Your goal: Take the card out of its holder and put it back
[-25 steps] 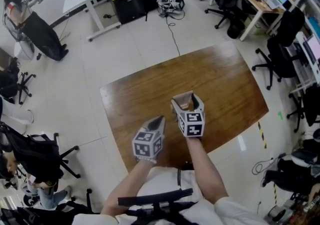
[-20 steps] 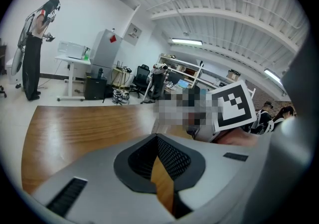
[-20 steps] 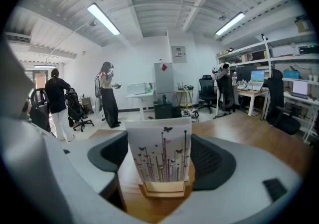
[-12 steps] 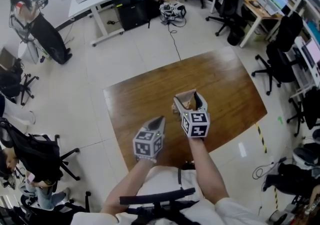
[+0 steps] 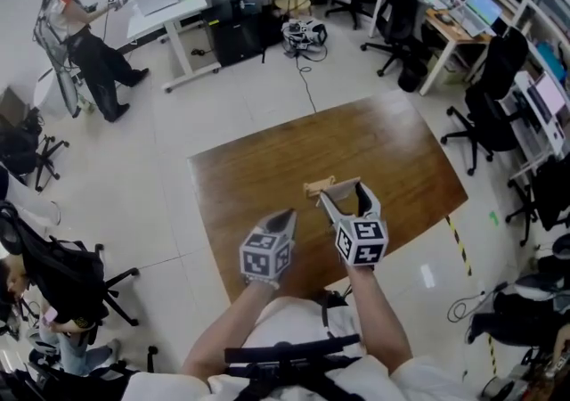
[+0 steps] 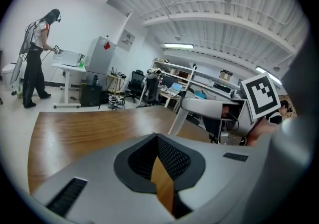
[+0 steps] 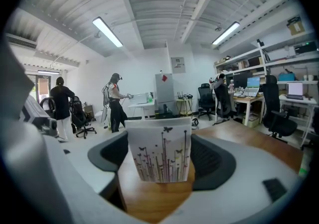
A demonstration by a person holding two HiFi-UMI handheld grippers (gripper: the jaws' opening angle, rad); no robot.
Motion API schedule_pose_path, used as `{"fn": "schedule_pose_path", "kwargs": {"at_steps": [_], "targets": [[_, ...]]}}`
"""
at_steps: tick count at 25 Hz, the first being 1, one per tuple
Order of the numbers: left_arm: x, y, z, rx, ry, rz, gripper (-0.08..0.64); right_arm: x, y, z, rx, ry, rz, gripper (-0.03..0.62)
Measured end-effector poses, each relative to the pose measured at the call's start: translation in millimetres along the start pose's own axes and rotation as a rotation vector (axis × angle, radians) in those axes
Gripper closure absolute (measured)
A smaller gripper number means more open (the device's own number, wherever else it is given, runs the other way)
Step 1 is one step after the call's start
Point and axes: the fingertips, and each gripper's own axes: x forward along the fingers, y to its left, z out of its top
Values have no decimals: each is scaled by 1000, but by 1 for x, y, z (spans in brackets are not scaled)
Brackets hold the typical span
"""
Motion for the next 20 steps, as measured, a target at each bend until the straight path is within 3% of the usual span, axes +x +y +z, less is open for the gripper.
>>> {"fn": "schedule_pose_path", "kwargs": {"at_steps": [12,20], "targets": [[-33,-32,-30,30,24,-65,571,-85,6,-71,121,60,-114,178],[-47,-40,-26,67,6,-75,571,-101,3,-61,131,19,-144,179]]}}
